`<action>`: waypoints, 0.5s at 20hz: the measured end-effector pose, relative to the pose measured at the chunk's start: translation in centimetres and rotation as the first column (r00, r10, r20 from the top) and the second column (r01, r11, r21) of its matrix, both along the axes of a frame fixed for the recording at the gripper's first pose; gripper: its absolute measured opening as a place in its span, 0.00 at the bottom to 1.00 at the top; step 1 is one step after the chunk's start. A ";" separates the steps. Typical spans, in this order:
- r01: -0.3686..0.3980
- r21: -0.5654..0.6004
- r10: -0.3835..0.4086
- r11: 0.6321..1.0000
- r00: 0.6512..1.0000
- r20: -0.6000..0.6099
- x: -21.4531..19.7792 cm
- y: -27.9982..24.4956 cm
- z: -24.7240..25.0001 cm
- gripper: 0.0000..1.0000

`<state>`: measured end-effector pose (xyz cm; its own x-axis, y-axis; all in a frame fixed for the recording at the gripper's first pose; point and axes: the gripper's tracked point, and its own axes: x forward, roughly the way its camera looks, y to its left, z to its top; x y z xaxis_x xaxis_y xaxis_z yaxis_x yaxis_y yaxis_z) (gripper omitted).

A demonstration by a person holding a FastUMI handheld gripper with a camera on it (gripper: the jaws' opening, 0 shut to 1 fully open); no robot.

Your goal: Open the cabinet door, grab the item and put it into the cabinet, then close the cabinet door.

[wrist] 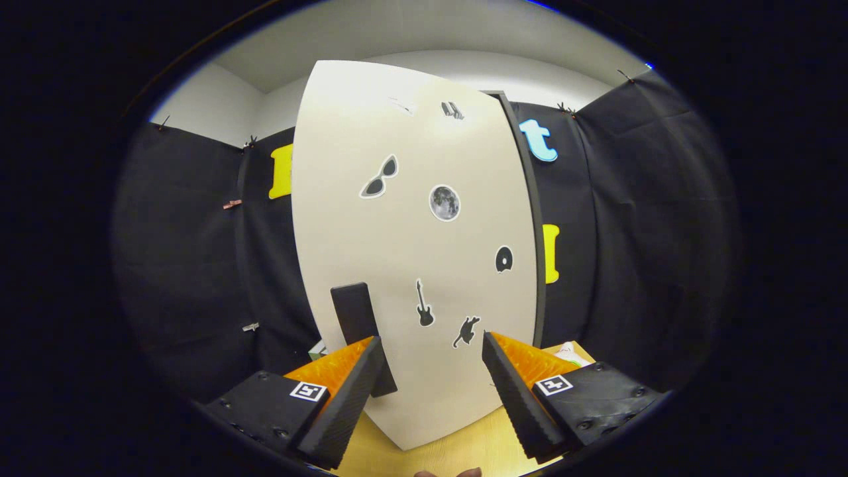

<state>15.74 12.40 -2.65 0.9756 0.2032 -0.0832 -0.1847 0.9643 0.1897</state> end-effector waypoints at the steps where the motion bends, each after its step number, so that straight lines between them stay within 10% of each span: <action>1: -0.006 0.002 0.006 1.000 1.000 0.004 0.3 0.5 0.0 0.98; 10: 0.036 -0.053 -0.034 0.998 0.999 0.030 2.7 0.9 -0.5 0.98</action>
<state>18.43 13.30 -3.15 0.9842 0.1651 -0.0644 -0.1555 0.9788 0.1331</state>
